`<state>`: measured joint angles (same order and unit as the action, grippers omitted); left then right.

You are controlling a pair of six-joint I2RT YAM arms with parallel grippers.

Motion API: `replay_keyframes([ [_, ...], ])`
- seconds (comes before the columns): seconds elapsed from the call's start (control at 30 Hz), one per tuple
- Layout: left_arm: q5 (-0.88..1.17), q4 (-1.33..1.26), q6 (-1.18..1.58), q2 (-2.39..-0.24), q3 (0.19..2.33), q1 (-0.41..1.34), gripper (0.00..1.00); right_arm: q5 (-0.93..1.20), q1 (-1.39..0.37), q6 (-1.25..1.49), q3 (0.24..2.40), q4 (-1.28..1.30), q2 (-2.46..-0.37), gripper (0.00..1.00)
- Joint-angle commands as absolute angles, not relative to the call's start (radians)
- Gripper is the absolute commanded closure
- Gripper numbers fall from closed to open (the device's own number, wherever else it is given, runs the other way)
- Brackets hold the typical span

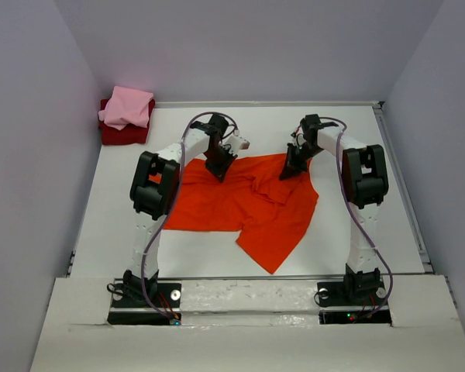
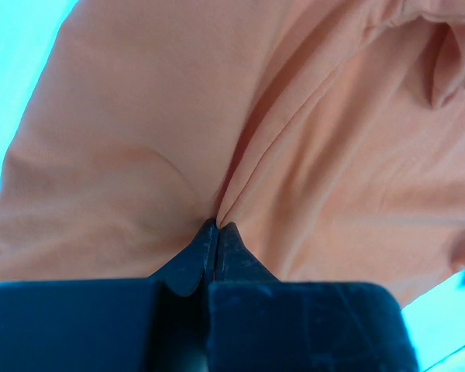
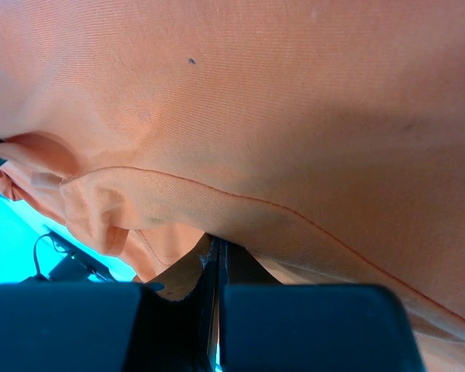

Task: Fold and stack the t-shirts
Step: Fold the flattened tshirt in 1/3 of the way

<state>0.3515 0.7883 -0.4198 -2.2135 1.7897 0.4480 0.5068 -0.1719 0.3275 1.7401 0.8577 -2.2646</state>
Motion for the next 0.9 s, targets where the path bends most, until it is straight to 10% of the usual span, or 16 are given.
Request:
replay_keyframes([
  [0.0, 0.368, 0.793, -0.413, -2.114, 1.761, 0.452, 0.99, 0.446, -0.178, 0.299, 1.779, 0.861, -2.287, 1.00],
  [0.53, 0.397, 0.776, -0.402, -2.071, 1.678, 0.517, 0.85, 0.446, -0.178, 0.296, 1.807, 0.891, -2.295, 1.00],
  [0.73, 0.433, 0.784, -0.411, -2.071, 1.671, 0.522, 0.47, 0.449, -0.178, 0.298, 1.810, 0.893, -2.293, 1.00],
  [0.8, 0.436, 0.787, -0.413, -2.068, 1.674, 0.520, 0.01, 0.449, -0.178, 0.296, 1.810, 0.896, -2.290, 1.00],
  [0.87, 0.431, 0.790, -0.414, -2.066, 1.675, 0.520, 0.01, 0.451, -0.178, 0.296, 1.810, 0.894, -2.289, 1.00],
])
